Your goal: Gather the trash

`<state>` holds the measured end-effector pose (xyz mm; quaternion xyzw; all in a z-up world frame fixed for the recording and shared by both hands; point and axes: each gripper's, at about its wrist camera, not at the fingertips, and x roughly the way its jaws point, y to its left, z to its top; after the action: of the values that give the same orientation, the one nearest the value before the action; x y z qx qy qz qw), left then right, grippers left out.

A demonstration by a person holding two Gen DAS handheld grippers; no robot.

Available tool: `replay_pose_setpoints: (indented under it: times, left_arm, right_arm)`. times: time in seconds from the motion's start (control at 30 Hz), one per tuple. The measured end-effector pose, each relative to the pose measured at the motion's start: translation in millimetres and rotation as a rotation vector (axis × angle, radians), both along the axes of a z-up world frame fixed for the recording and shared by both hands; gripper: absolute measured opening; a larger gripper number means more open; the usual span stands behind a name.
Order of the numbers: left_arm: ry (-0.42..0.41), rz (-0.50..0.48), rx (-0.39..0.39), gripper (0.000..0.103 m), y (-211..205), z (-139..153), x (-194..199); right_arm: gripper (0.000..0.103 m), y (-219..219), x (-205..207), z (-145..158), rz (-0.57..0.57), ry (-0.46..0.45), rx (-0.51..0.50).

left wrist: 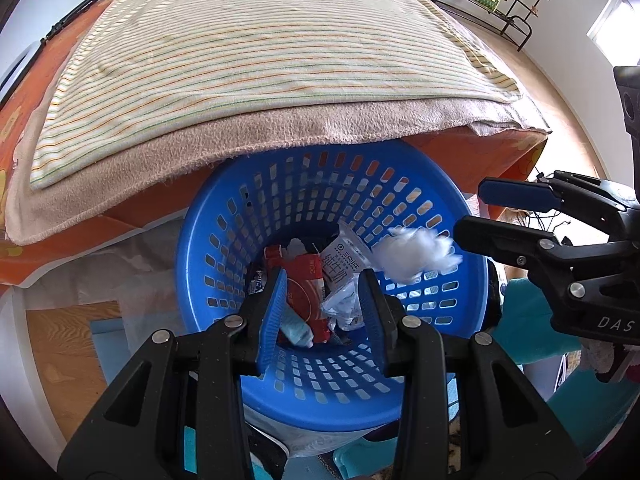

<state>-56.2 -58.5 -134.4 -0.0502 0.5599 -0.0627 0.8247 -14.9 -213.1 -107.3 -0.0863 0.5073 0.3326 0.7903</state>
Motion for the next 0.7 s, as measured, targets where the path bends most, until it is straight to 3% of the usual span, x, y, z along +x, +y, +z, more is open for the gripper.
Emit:
replay_pose_setpoints:
  times: [0.07,0.13,0.3,0.4,0.5,0.6,0.7]
  left_arm:
    - [0.003,0.004,0.002,0.04,0.8,-0.6,-0.2]
    - [-0.004,0.011,0.005,0.052,1.7,0.0,-0.9]
    - [-0.01,0.022,0.017,0.053,4.3,1.2,-1.0]
    - [-0.006,0.029,0.019,0.053,5.7,0.2,-0.7]
    - [-0.013,0.036,0.024,0.064,6.8,0.9,-1.3]
    - [-0.016,0.04,0.018,0.064,8.1,2.8,-1.2]
    - [-0.016,0.047,0.022,0.065,9.1,5.0,-0.2]
  right_arm:
    - [0.055,-1.3,1.1,-0.4,-0.006,0.001,-0.001]
    - [0.061,-1.7,1.3,-0.6,-0.013,0.001,-0.001]
    - [0.071,-3.6,2.5,0.8,-0.029,-0.007,-0.006]
    - [0.071,-5.2,3.8,1.7,-0.038,-0.01,-0.01]
    - [0.071,-6.2,5.0,2.9,-0.05,-0.013,-0.017]
    - [0.072,-6.9,5.7,4.1,-0.057,-0.017,-0.021]
    - [0.088,-8.7,5.9,9.0,-0.073,-0.042,-0.023]
